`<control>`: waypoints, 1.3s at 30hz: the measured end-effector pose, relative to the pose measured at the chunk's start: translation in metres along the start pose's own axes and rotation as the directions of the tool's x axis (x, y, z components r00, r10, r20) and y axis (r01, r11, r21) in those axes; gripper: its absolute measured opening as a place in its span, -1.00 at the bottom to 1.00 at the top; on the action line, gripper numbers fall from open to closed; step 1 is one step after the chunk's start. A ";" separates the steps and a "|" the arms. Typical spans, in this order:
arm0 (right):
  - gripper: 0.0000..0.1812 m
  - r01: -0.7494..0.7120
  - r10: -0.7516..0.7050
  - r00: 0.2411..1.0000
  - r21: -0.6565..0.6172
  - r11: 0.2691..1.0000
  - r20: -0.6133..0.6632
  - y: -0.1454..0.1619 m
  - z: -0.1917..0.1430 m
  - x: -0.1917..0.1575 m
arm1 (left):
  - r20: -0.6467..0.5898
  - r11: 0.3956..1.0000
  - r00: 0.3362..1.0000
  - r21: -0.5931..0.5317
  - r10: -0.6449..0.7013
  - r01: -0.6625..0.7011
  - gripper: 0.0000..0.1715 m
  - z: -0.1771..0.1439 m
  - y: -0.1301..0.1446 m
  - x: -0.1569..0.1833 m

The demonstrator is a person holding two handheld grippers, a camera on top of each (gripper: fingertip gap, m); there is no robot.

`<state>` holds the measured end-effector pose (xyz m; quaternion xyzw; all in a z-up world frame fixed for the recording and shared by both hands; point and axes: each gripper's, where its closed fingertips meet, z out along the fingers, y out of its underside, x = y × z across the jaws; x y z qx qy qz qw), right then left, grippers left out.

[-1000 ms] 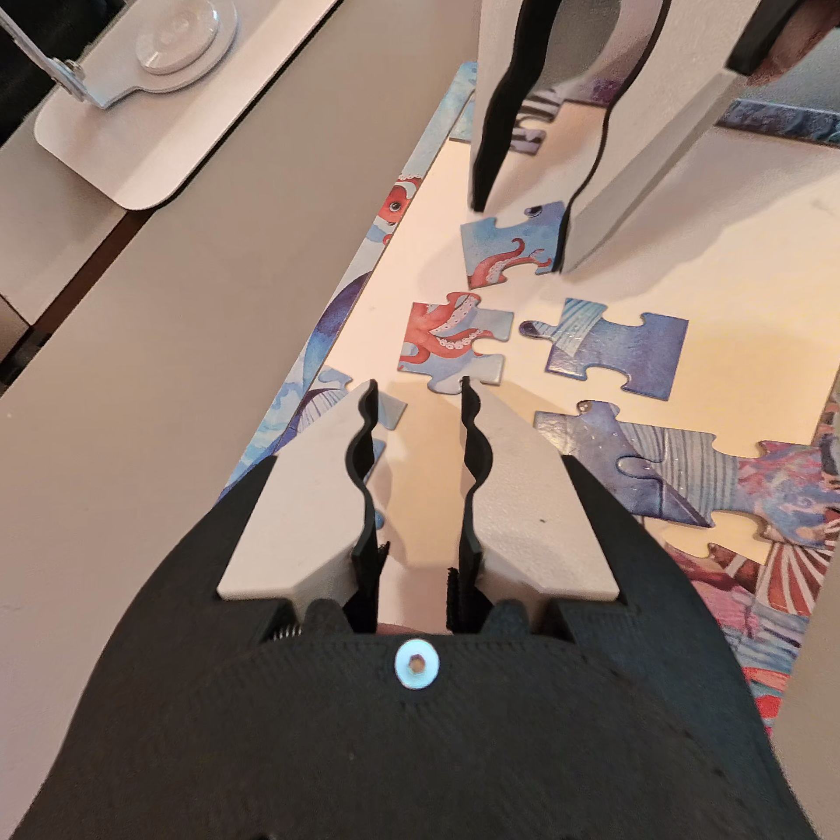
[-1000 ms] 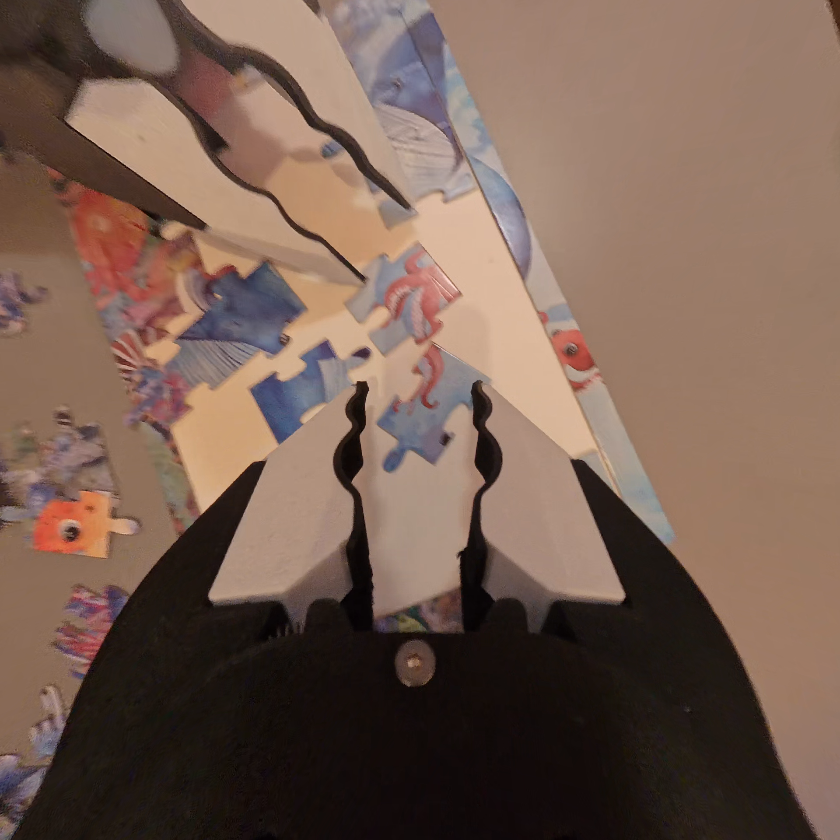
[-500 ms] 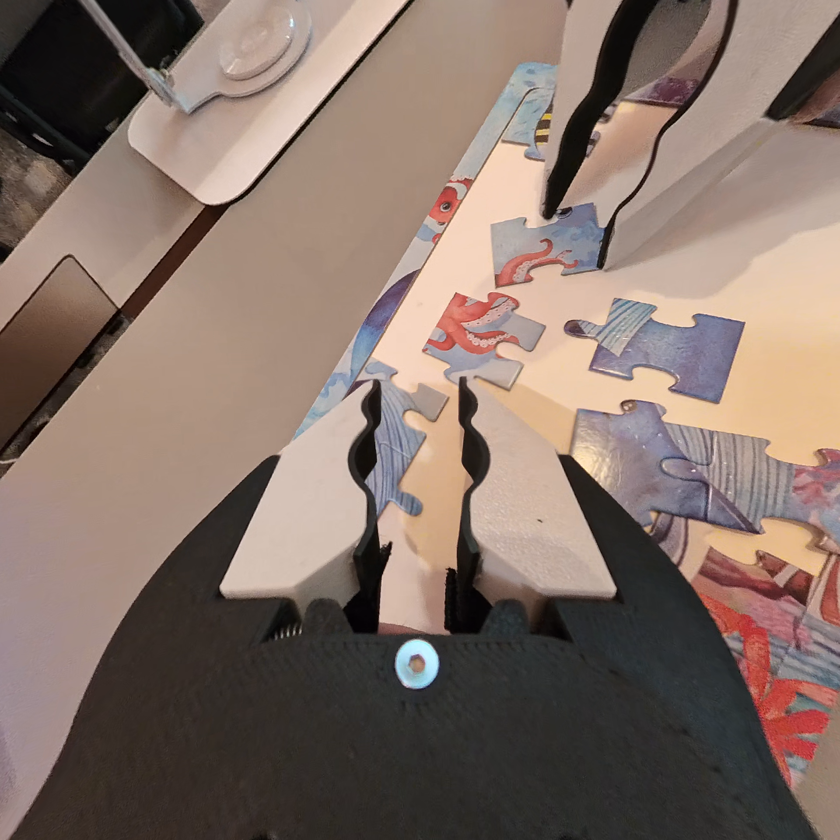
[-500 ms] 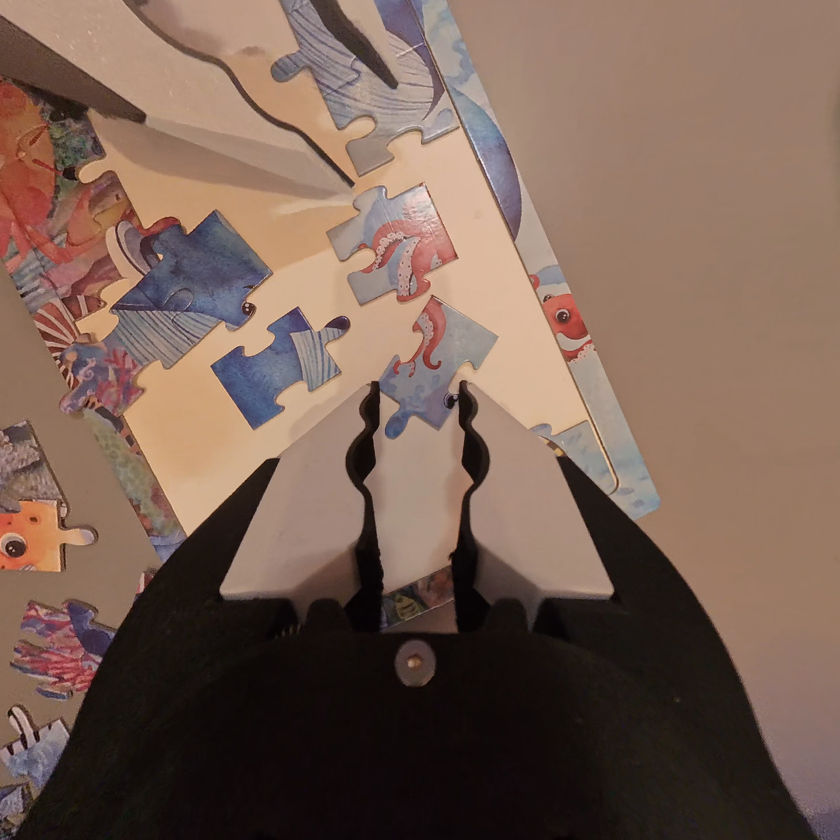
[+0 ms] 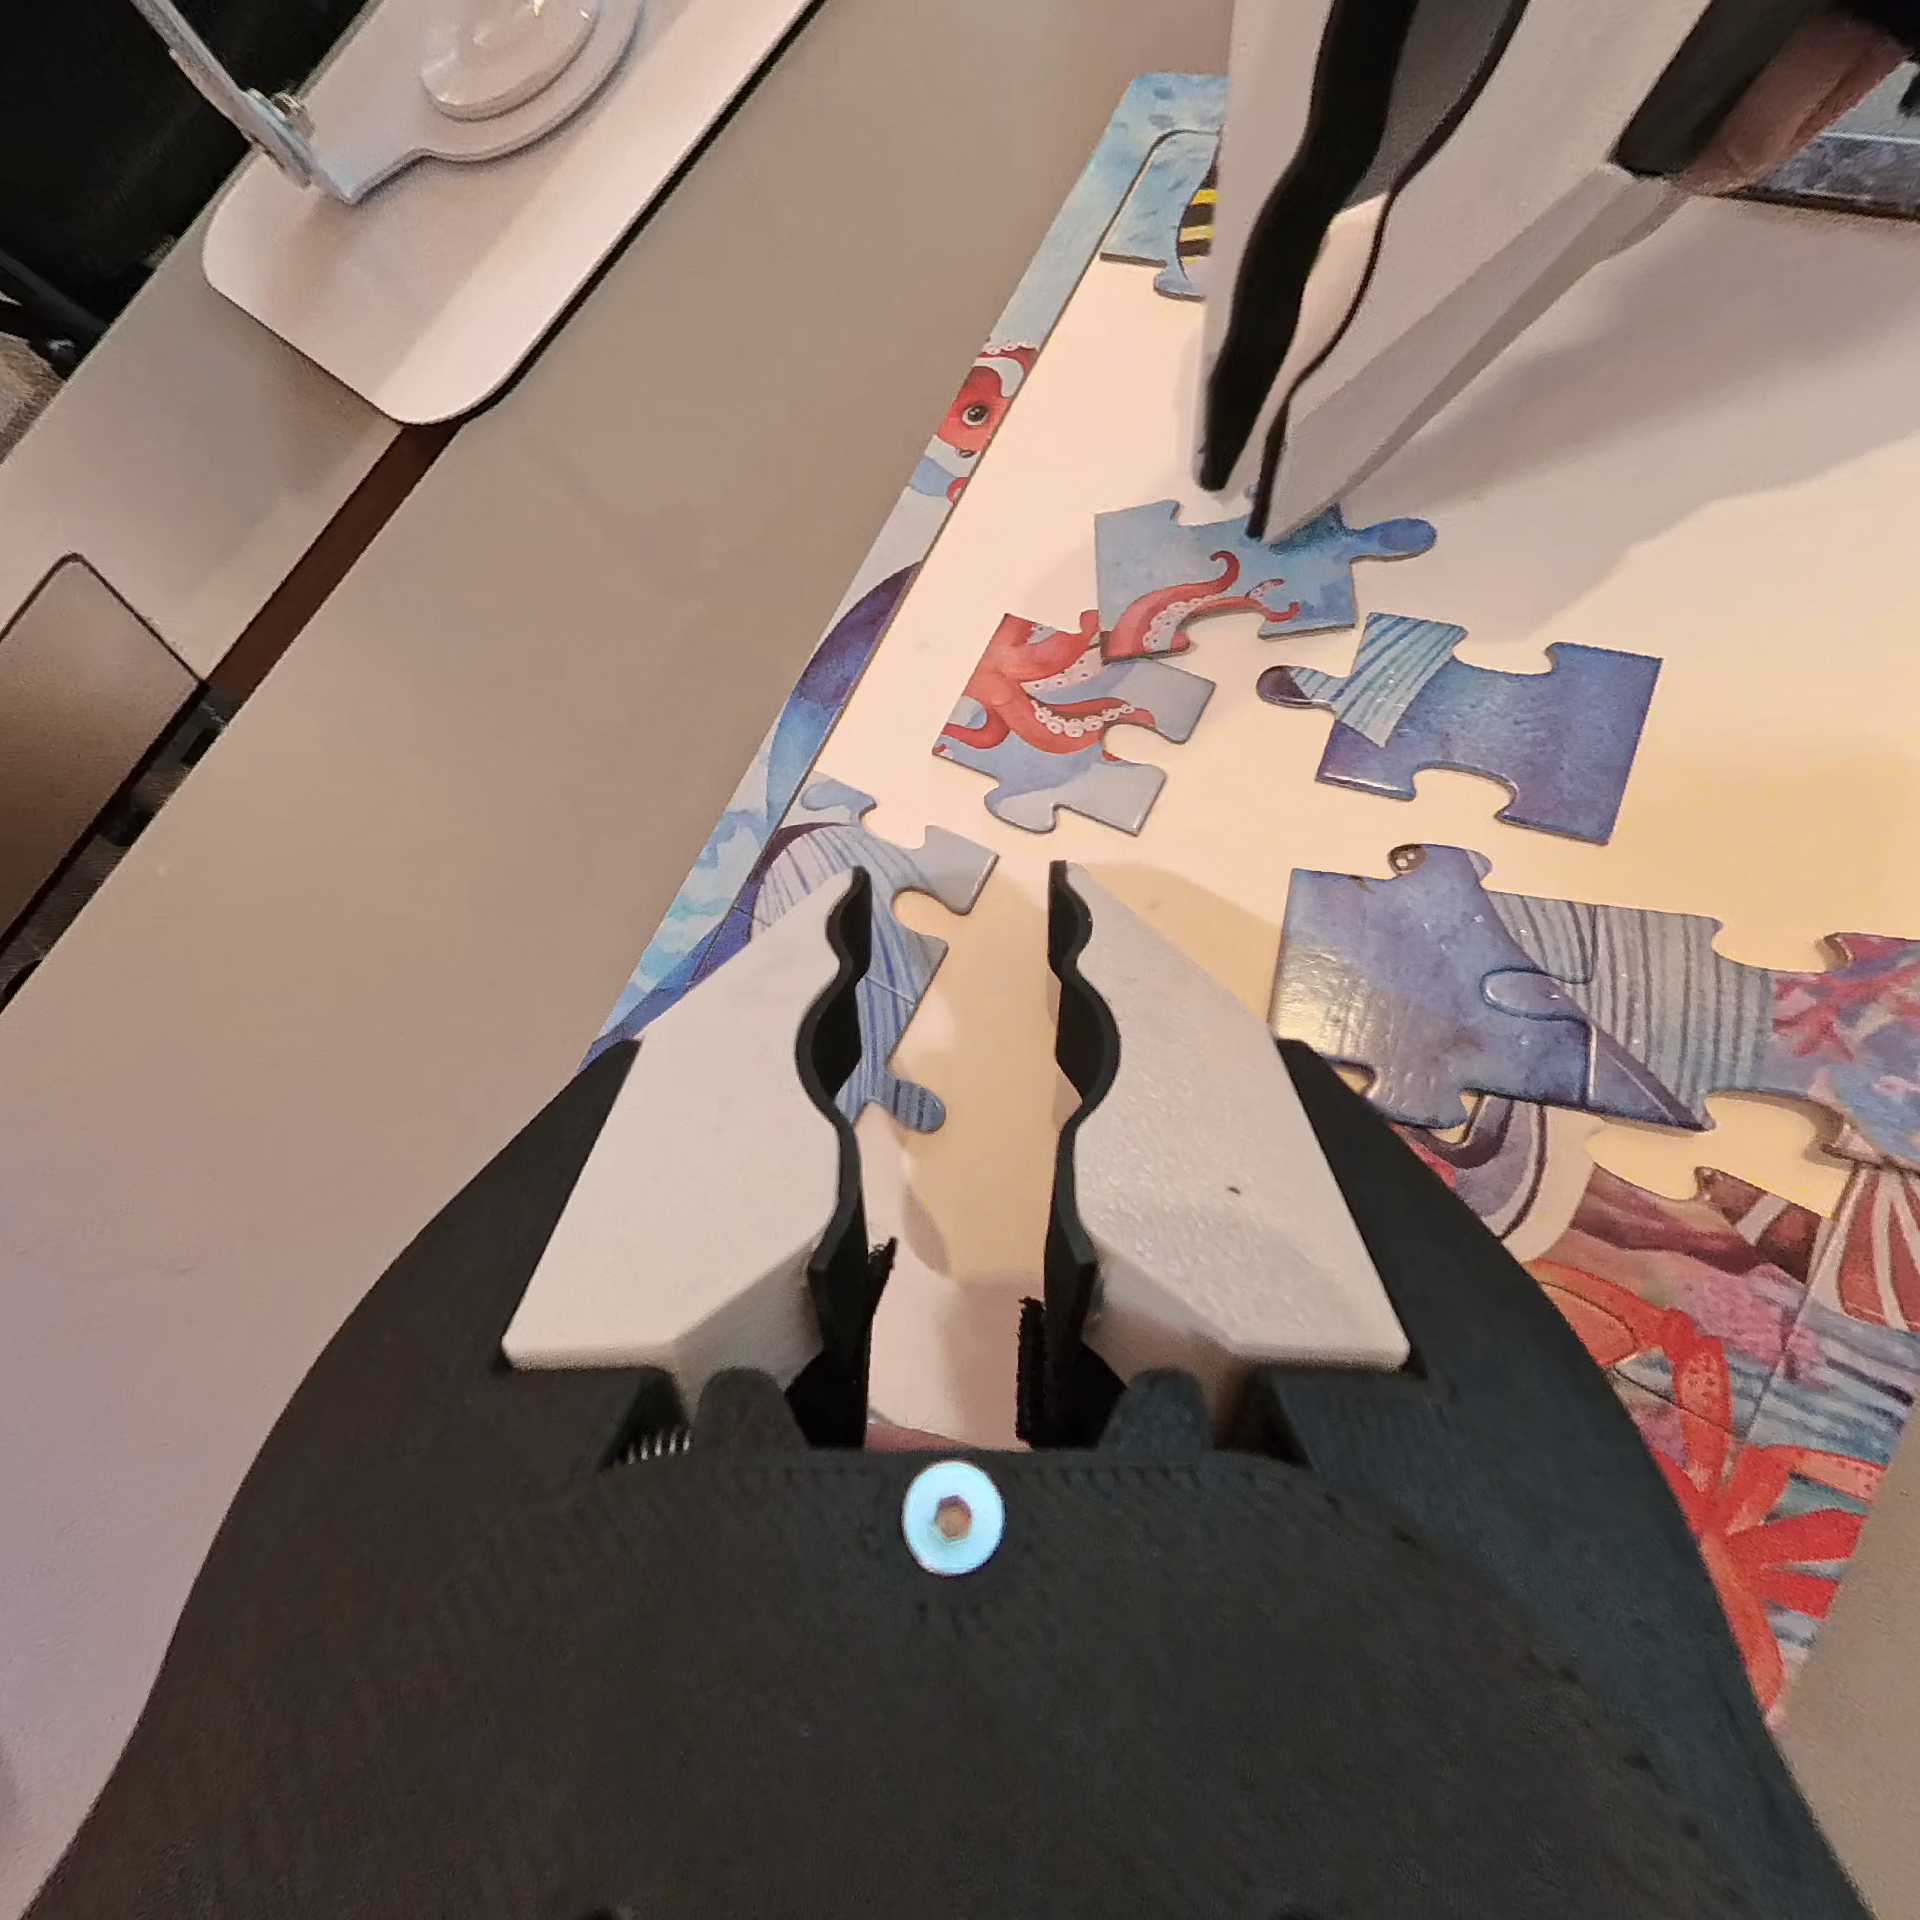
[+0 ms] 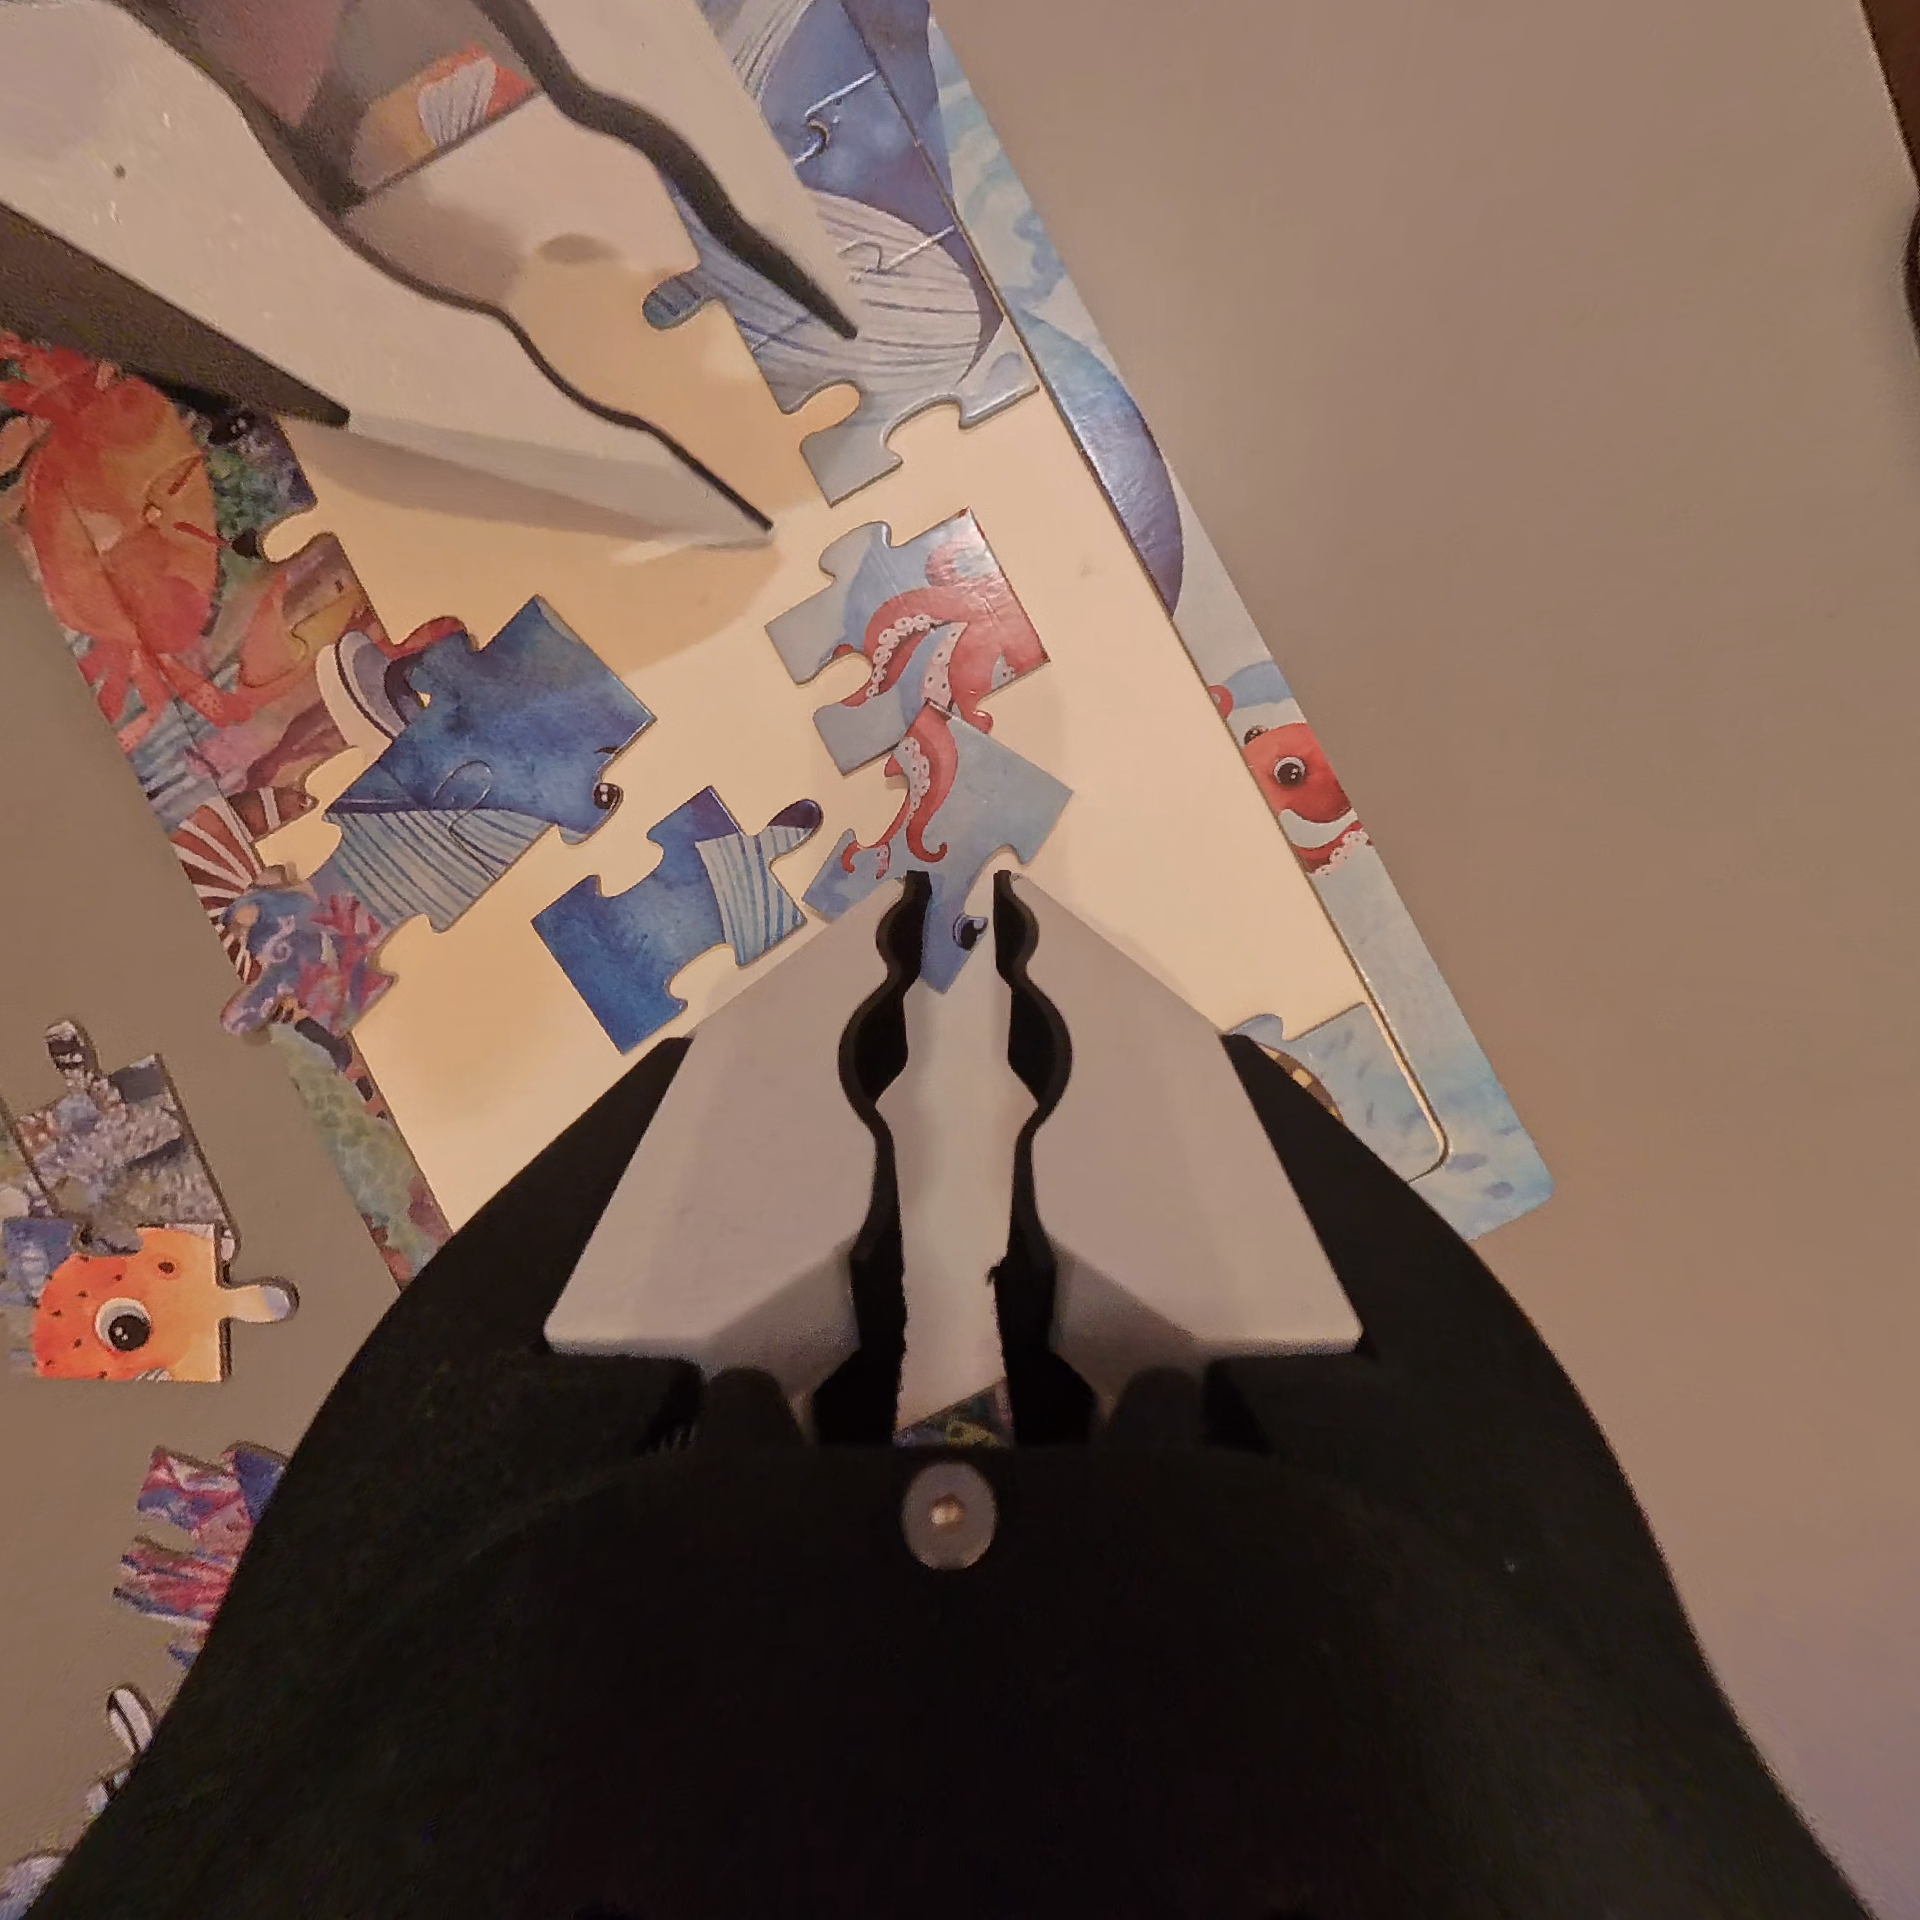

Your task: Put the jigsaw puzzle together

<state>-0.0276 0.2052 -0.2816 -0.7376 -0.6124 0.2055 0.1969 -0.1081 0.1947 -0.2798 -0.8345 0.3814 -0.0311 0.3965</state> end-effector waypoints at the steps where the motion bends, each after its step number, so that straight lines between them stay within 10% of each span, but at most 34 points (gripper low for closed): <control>1: -0.87 -0.007 0.007 1.000 0.011 1.000 0.005 -0.002 -0.001 -0.001 | -0.006 1.000 1.000 -0.001 -0.001 0.001 -0.63 0.001 0.000 0.001; 16: -0.67 0.028 -0.028 1.000 -0.019 0.999 -0.006 -0.001 0.006 -0.006 | -0.049 1.000 0.998 0.016 0.027 -0.026 -0.76 0.009 -0.010 0.018; 39: -0.87 -0.174 0.173 0.985 -0.004 0.985 -0.024 0.000 0.002 0.008 | -0.051 0.999 0.998 0.024 0.027 -0.026 -0.77 0.011 -0.011 0.018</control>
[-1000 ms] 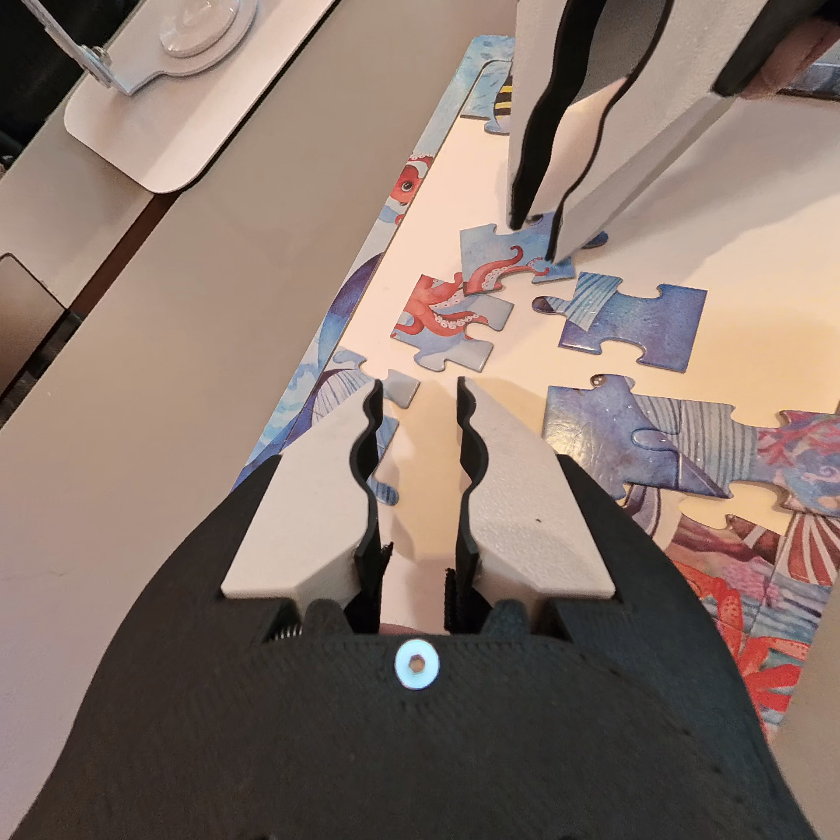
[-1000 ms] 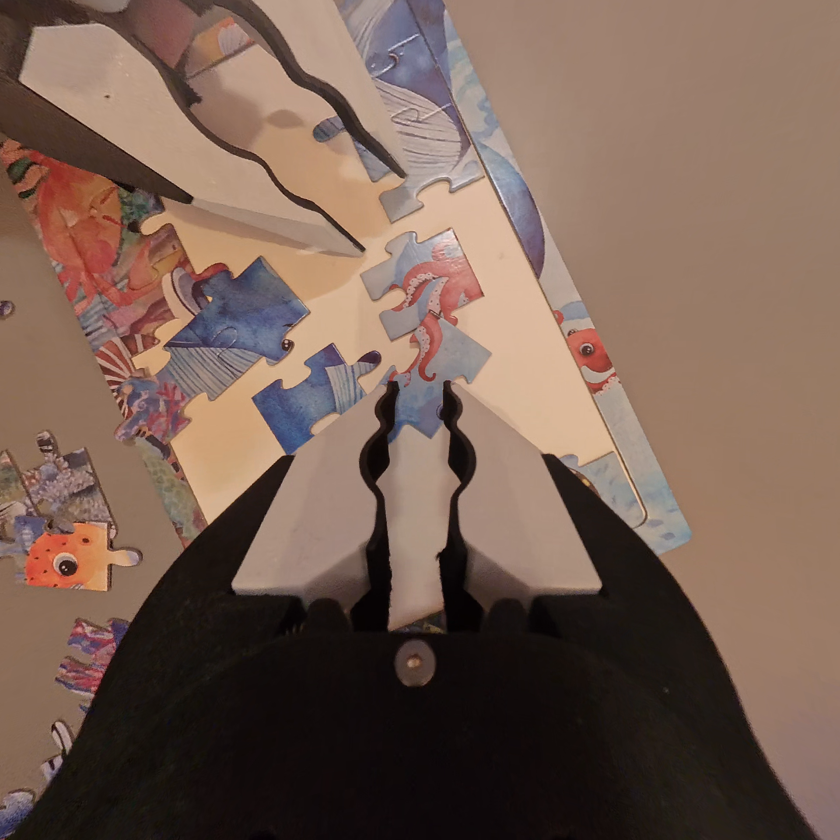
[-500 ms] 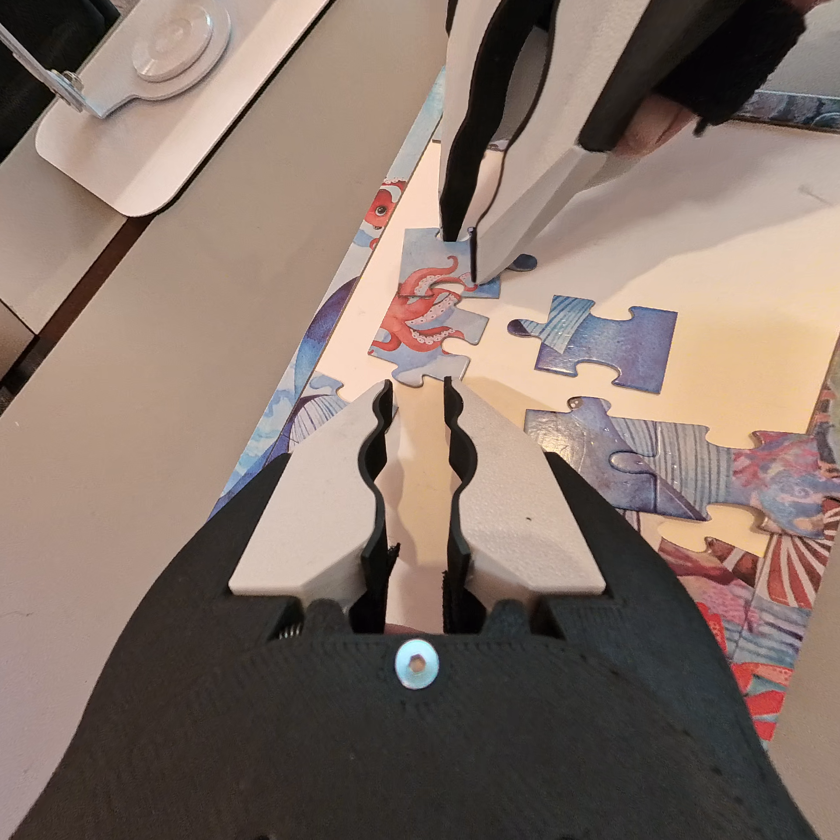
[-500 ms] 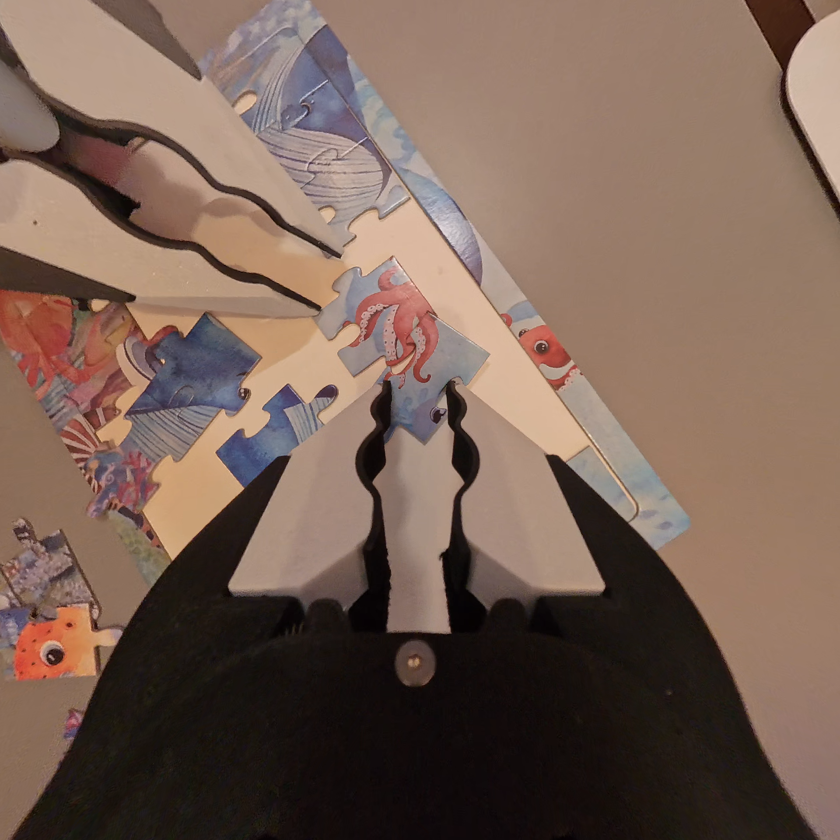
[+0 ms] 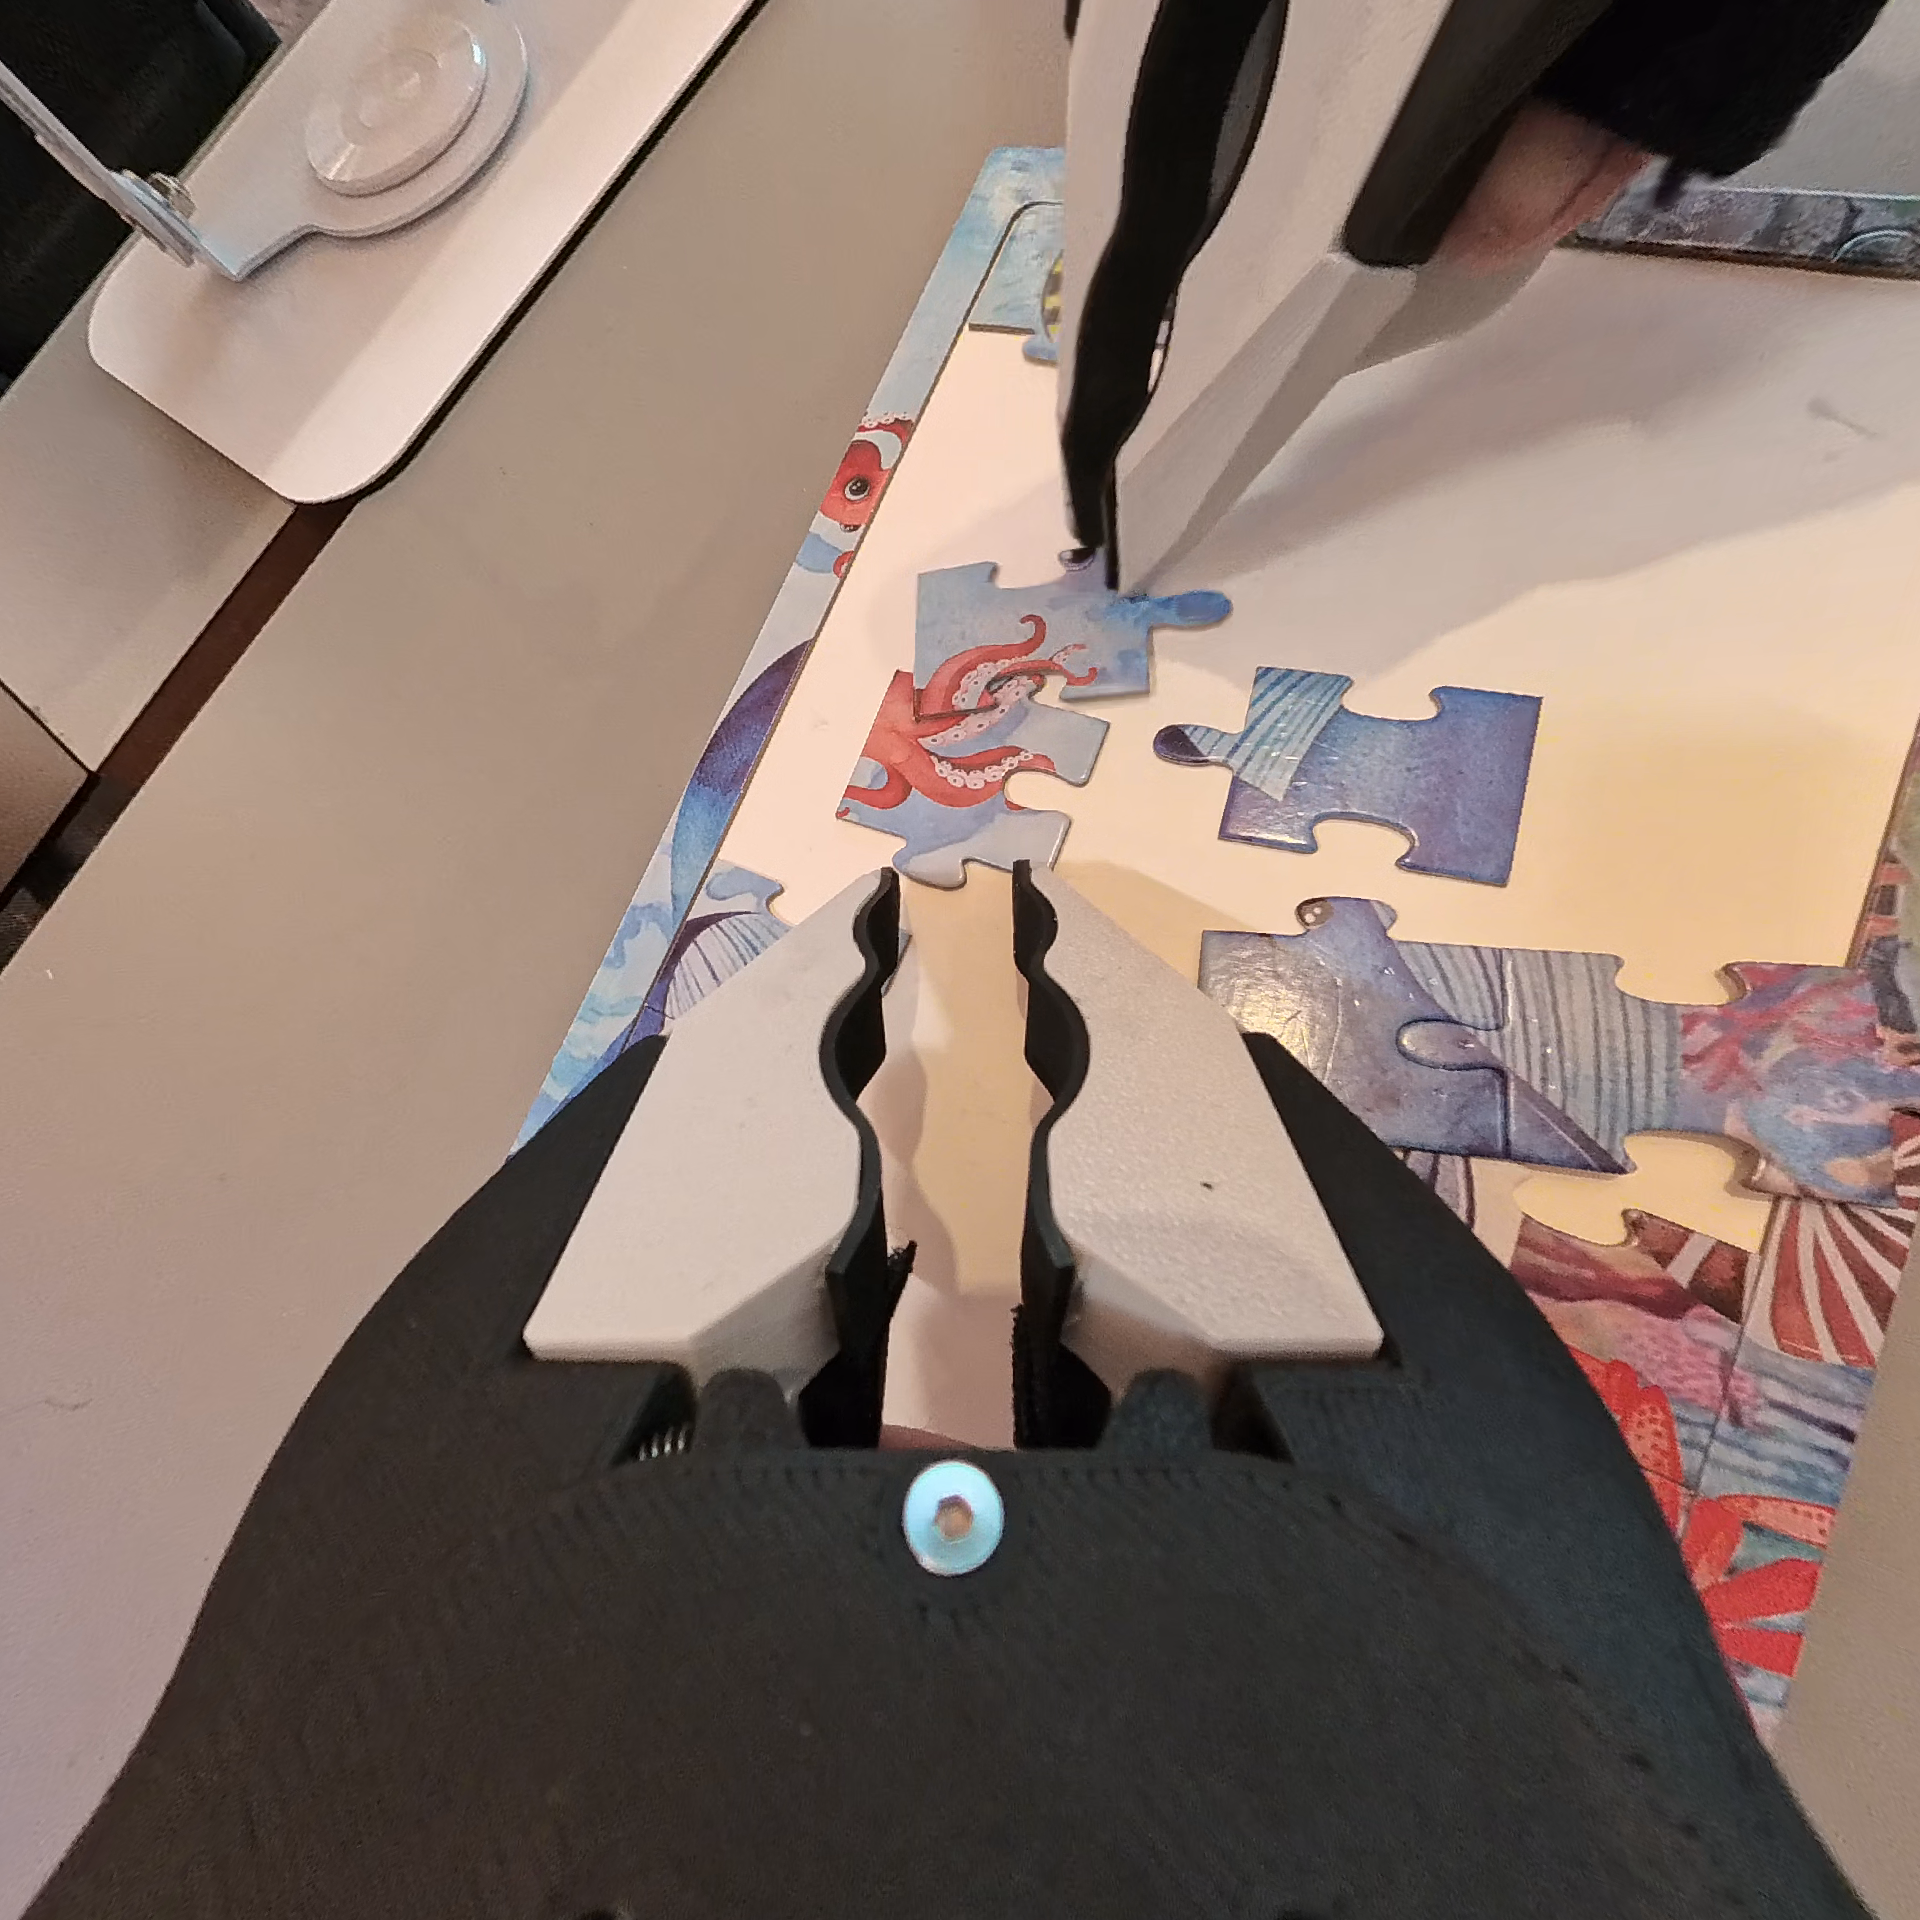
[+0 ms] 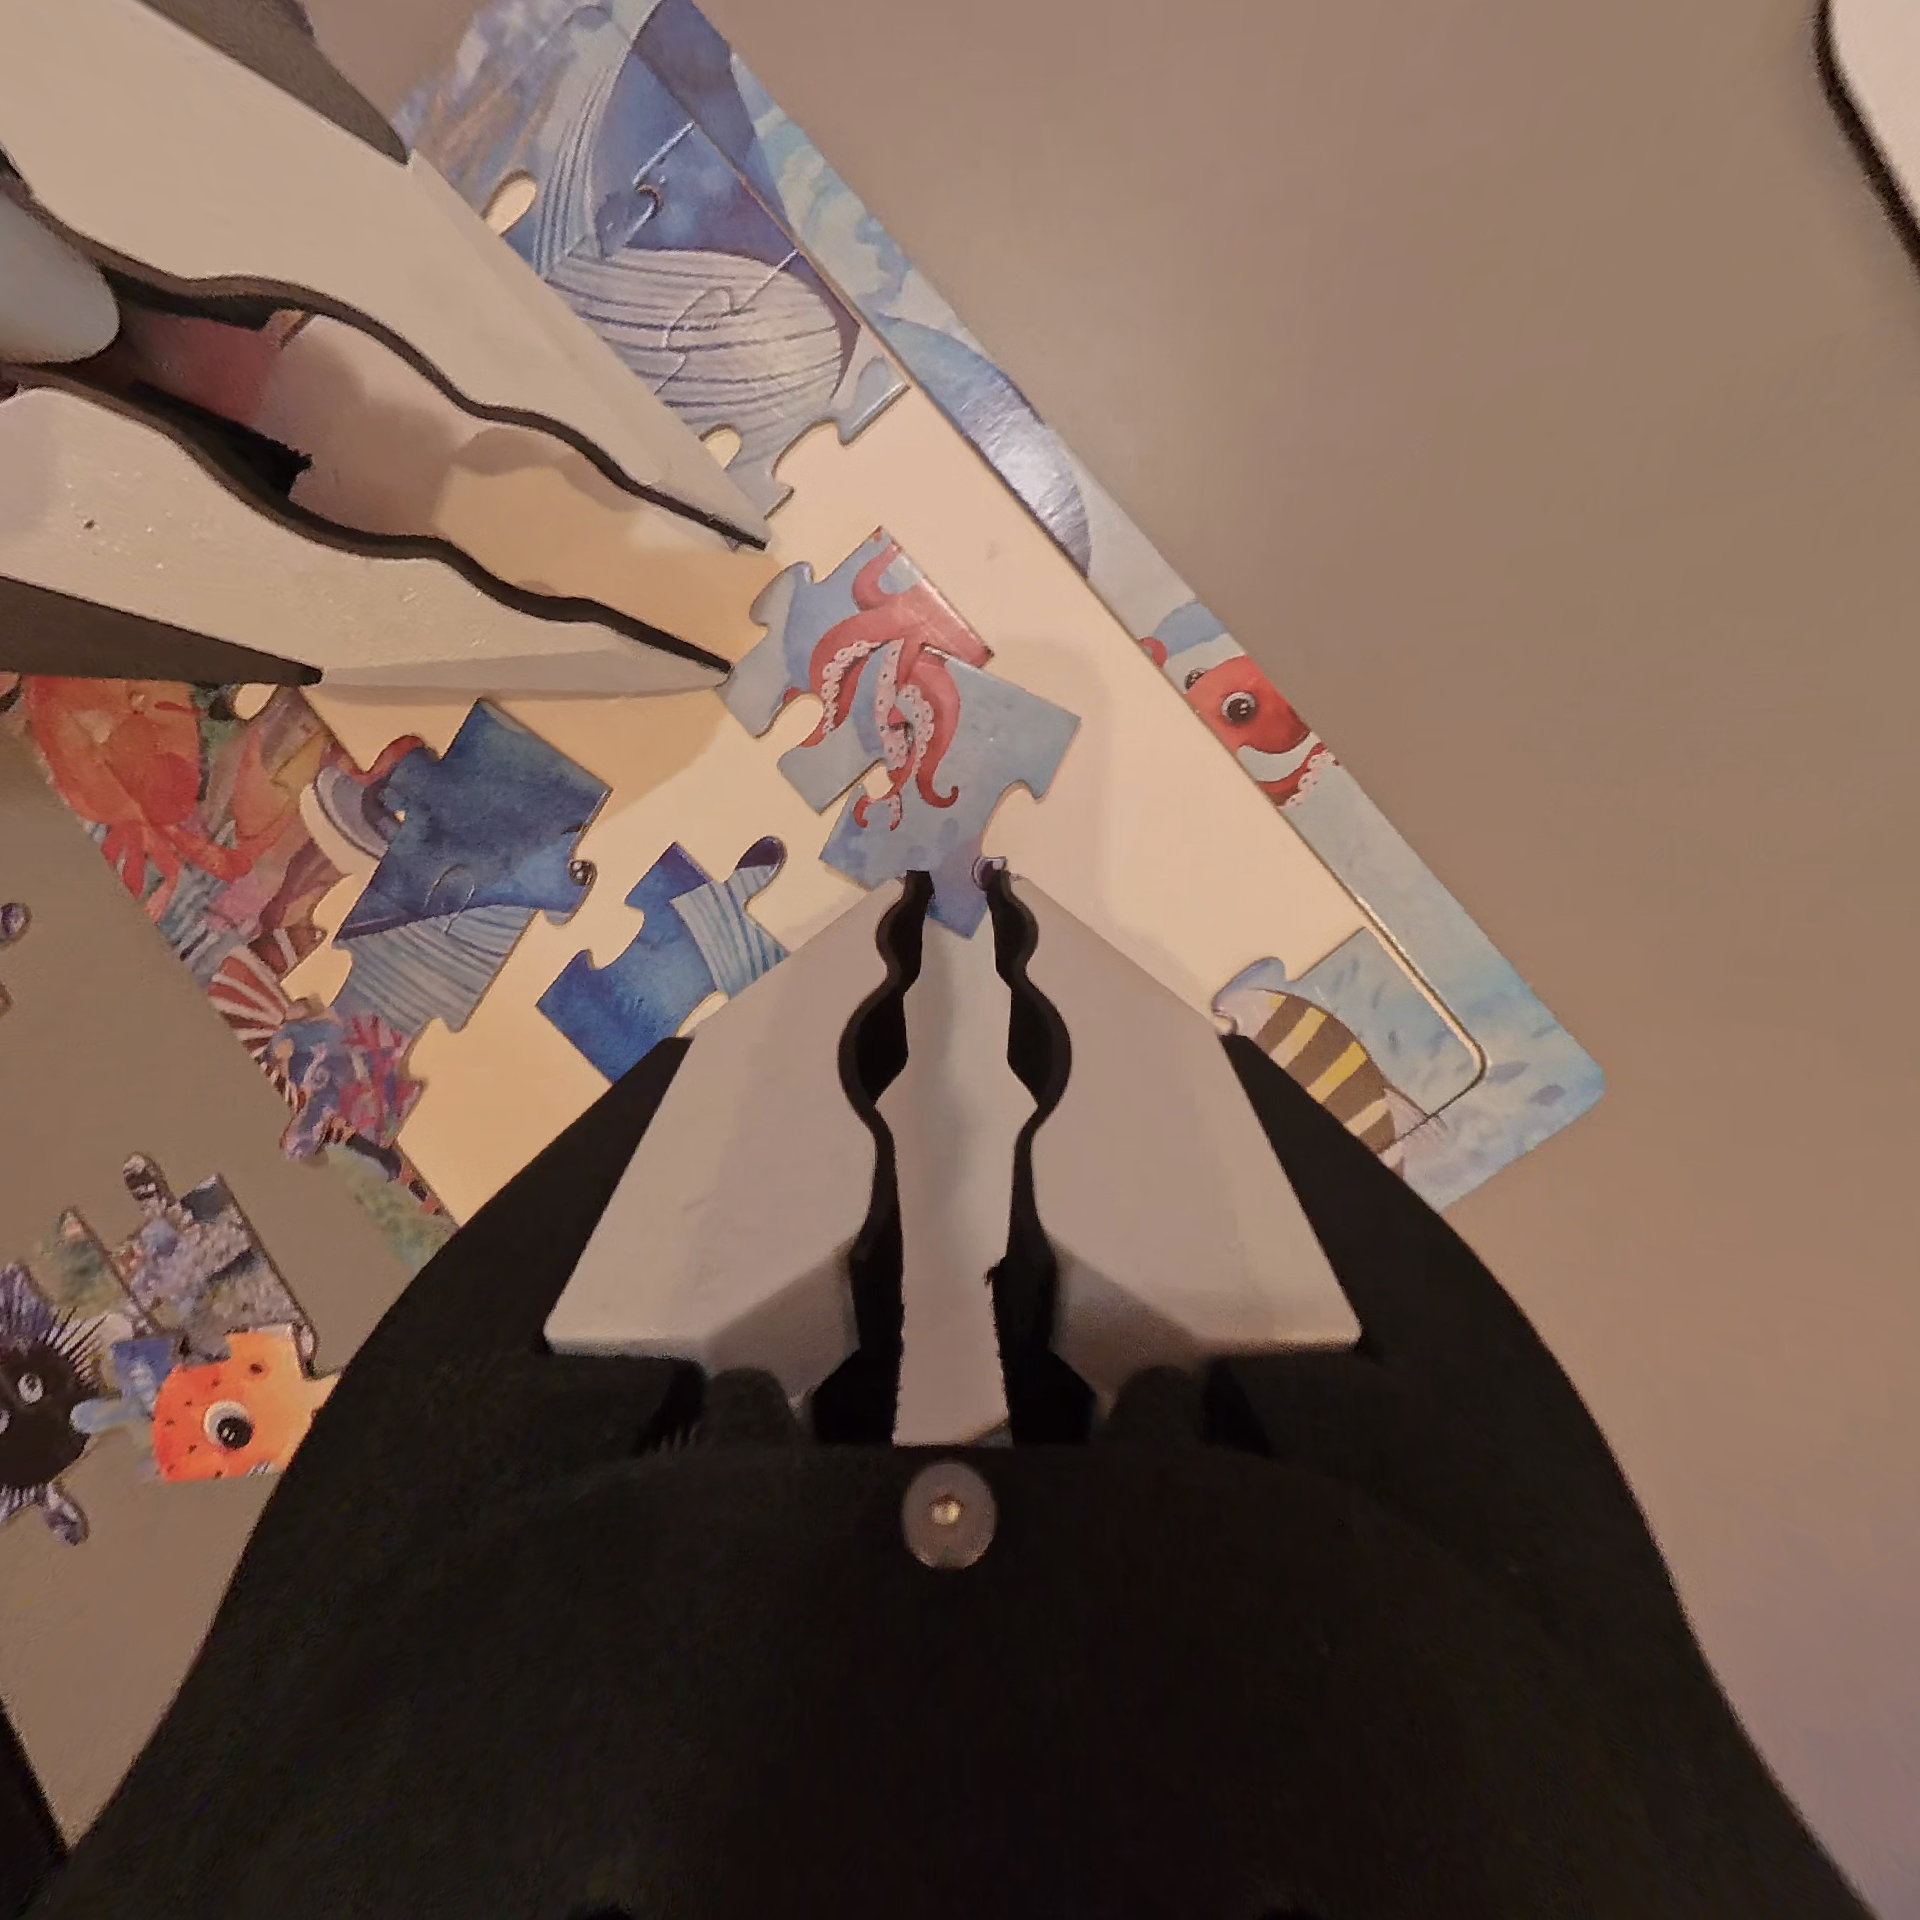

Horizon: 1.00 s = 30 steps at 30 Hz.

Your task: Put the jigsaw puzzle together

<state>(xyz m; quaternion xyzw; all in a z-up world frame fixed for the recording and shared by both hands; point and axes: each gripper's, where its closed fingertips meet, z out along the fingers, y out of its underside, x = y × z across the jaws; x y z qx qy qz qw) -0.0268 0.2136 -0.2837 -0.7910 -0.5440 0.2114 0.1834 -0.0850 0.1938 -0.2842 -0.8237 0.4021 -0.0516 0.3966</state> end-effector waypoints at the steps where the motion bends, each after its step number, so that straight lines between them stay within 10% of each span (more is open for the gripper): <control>1: -0.88 0.007 -0.006 1.000 -0.013 1.000 0.018 0.002 0.000 -0.004 | 0.000 1.000 1.000 0.000 0.001 -0.001 -0.77 0.000 0.000 0.000; 16: -0.58 0.278 -0.270 0.959 0.087 0.957 -0.090 -0.027 0.012 -0.026 | -0.001 1.000 1.000 0.002 0.000 0.000 -0.77 0.000 0.000 0.000; 30: -0.72 0.020 0.000 0.996 0.230 0.973 -0.088 -0.035 0.016 0.007 | 0.000 1.000 1.000 0.006 -0.003 0.003 -0.77 0.001 -0.001 0.000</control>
